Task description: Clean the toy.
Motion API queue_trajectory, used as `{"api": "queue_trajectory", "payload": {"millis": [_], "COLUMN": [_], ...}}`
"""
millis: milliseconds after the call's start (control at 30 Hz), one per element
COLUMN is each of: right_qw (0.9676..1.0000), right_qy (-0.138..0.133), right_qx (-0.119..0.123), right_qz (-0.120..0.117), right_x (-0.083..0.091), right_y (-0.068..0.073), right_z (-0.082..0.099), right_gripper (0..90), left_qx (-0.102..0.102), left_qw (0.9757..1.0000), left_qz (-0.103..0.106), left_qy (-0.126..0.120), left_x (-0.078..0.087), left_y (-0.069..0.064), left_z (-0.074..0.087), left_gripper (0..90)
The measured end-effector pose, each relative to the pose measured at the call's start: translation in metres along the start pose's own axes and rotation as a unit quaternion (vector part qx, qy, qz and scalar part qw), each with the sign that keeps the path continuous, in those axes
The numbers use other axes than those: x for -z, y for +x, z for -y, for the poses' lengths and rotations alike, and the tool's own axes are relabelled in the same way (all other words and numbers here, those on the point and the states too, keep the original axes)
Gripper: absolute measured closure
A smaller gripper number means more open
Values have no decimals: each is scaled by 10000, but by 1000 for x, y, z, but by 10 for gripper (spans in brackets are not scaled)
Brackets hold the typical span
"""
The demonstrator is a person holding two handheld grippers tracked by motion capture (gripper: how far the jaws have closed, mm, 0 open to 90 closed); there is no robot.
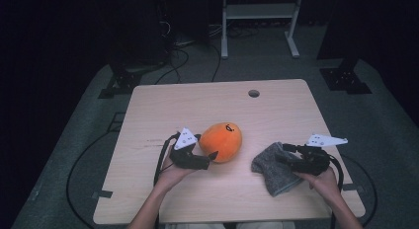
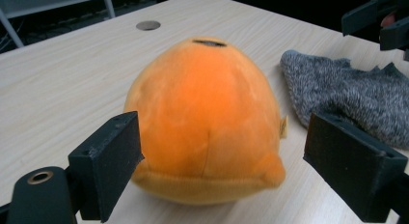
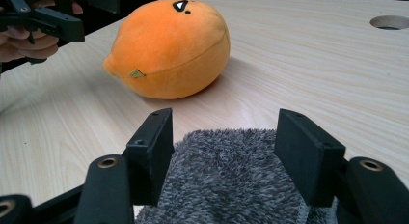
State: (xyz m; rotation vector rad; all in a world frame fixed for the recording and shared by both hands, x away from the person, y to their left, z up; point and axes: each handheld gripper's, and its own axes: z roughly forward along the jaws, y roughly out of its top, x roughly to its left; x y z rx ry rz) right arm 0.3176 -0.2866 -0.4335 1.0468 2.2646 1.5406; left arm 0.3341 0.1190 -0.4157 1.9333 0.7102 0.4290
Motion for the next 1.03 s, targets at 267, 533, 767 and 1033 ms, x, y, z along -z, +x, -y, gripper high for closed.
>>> {"api": "queue_trajectory", "payload": {"millis": [267,533,767,1033], "right_qw": [10000,10000,10000,10000], "right_qy": [15,3,28,66], "right_qx": [3,4,21,4], "right_qz": [6,8,2,14], "right_x": [0,2,2,0], "right_y": [0,-1,0,-1], "right_z": [1,2,2,4], "right_gripper": [375,375,375,375], "left_qx": [2,19,90,-15], "left_qw": [10000,9999,9998,9992], "left_qz": [-49,-82,-107,-398], "left_qy": [47,119,155,-24], "left_x": [10,19,27,35], "left_y": [2,3,5,5], "left_z": [8,19,31,45], "left_gripper": [123,123,122,116]}}
